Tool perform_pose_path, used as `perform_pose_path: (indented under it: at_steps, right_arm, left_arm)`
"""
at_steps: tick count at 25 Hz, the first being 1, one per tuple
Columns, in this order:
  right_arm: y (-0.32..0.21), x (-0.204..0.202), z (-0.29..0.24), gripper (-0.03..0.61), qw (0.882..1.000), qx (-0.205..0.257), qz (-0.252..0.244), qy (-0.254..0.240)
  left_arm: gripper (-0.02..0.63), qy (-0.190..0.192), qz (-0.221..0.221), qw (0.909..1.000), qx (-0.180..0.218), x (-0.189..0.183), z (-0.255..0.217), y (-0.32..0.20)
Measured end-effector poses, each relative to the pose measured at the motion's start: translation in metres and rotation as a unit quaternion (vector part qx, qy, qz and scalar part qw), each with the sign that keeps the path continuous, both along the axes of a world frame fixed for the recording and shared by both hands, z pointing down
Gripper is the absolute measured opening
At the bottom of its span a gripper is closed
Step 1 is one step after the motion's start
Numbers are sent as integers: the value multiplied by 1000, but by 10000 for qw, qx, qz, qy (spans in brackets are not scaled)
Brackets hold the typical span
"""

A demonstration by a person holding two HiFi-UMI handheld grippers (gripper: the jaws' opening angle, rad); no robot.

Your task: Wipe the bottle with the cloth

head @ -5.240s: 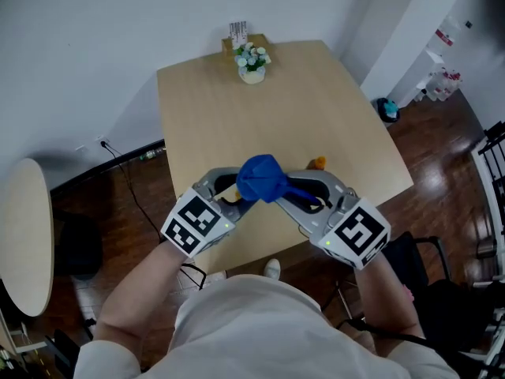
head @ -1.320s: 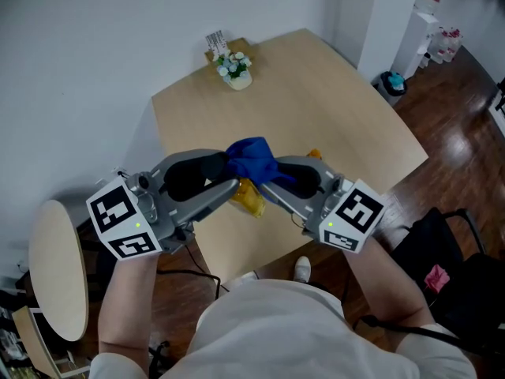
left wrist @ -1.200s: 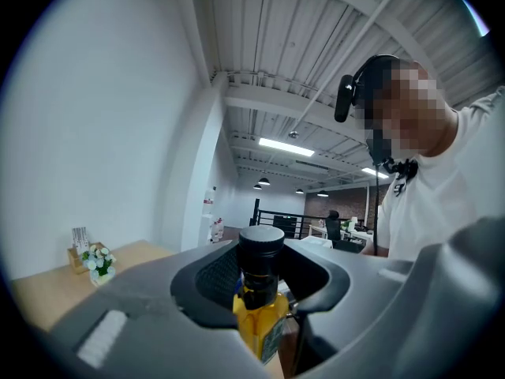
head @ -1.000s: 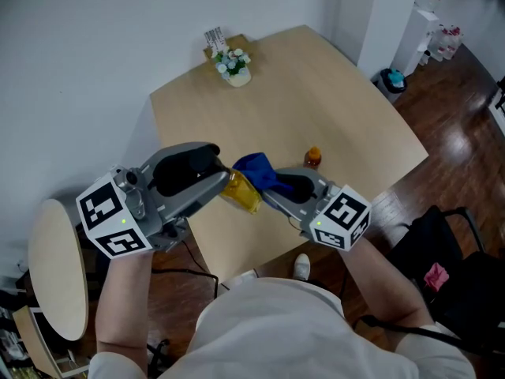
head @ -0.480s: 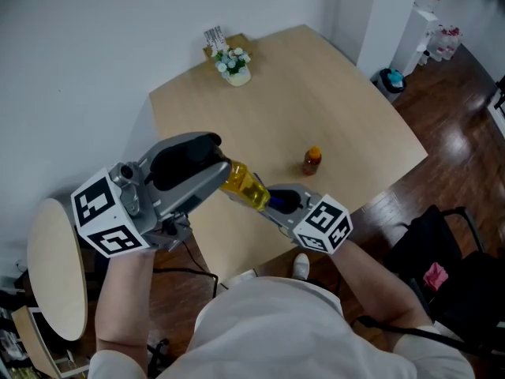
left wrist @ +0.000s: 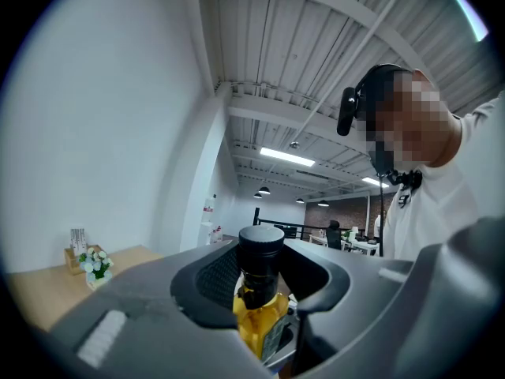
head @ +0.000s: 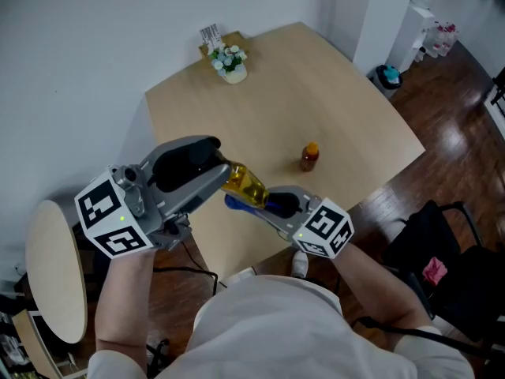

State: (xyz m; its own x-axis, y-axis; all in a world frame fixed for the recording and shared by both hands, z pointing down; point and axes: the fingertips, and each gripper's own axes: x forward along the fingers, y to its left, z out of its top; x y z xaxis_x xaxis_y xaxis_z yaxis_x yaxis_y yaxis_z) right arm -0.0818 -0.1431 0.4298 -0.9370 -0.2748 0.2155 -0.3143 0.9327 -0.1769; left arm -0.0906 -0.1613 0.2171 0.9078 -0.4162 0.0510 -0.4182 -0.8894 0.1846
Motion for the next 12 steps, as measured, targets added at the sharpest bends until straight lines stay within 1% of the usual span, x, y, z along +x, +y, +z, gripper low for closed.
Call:
perform_pose_path:
  at_steps: [3,7,9,12]
  right_arm:
    - [-1,16,8,95,9999,-29,124,69]
    - [0,40,18,95,9989,-191,407,94]
    - [1,56,23,95,9978,-260,603,122]
    - [4,84,30,95,9948,-400,933,120]
  left_arm:
    - [164,-1,-28,10000,-11,0,4,-2]
    - [164,-62,-68,9999,-45,0,9,-6]
    - [164,-180,-140,9997,-86,-2,17,-9]
    - [164,-476,-357,9981,-175,-6,43,-20]
